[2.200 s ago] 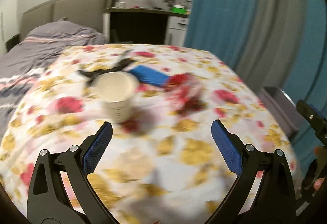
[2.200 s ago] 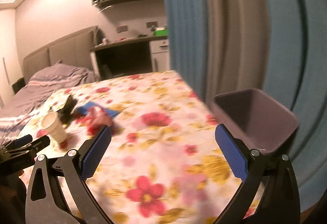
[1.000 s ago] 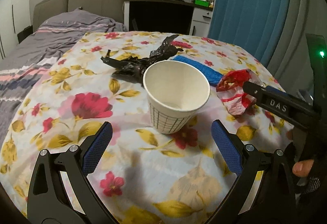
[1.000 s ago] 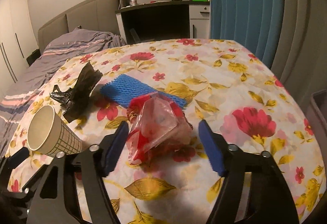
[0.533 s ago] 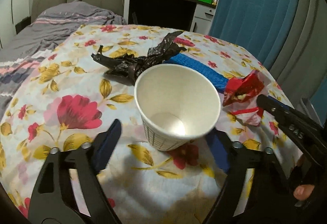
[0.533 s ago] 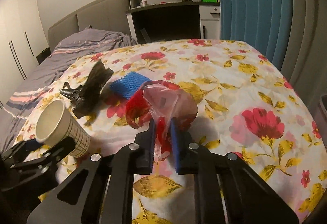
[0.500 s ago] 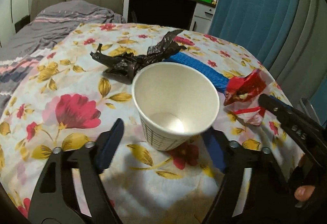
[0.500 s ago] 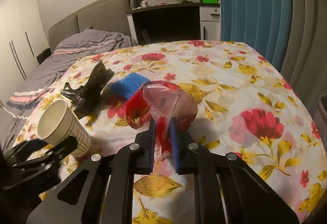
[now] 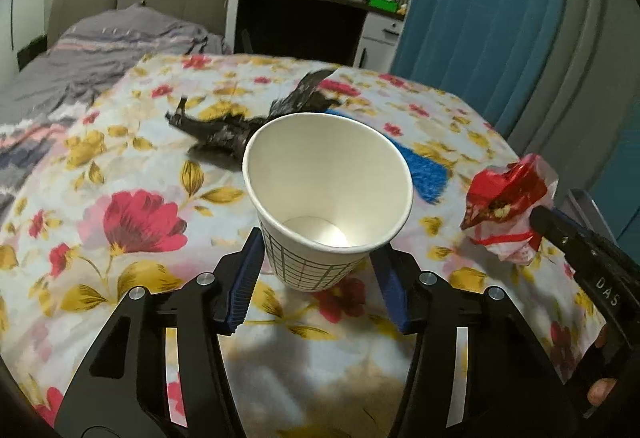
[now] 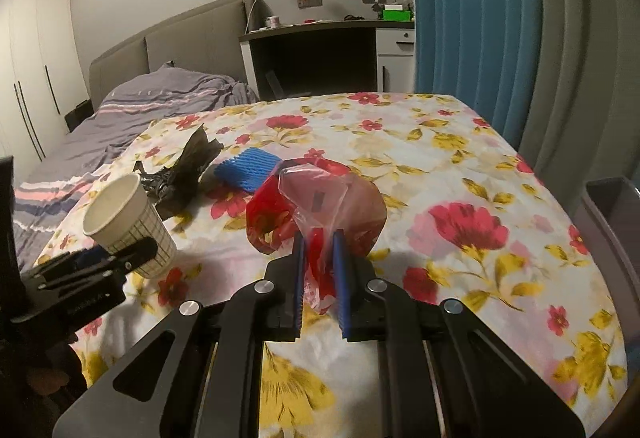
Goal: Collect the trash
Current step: 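Grasp the clear-red plastic bag with the right tool while the left tool grasps the white cup, then carry the bag and white cup over the grey bin and open both tools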
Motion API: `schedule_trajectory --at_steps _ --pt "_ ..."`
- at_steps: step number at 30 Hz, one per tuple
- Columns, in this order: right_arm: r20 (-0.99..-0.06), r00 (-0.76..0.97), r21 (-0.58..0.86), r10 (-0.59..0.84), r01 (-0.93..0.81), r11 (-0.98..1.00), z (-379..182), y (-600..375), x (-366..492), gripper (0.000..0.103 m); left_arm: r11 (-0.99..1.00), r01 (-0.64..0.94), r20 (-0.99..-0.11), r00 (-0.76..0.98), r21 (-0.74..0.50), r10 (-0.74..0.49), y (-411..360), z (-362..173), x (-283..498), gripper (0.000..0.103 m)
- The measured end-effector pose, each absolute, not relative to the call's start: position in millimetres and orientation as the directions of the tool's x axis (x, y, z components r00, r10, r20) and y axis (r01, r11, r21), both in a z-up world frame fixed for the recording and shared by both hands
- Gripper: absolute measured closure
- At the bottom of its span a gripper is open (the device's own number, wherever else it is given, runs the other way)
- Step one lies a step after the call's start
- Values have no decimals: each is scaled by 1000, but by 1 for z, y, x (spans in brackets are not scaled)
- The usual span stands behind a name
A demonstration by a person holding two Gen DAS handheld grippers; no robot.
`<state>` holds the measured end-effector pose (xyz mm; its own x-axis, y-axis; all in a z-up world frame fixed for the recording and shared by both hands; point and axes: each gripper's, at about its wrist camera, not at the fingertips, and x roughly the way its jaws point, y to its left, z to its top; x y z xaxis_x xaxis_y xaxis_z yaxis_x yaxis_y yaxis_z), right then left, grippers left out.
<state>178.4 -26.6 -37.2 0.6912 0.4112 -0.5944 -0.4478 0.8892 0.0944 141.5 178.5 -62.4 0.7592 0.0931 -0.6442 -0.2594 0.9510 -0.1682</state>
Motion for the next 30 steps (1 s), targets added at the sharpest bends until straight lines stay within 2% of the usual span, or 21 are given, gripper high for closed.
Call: schedule_trajectory --at_steps 10,30 --pt "-572 716 103 399 -420 902 -25 -63 144 89 976 -154 -604 796 -151 32 132 -35 115 50" --pt "-535 781 120 322 -307 944 -12 -165 113 89 993 31 -602 793 -114 -94 23 -20 112 50"
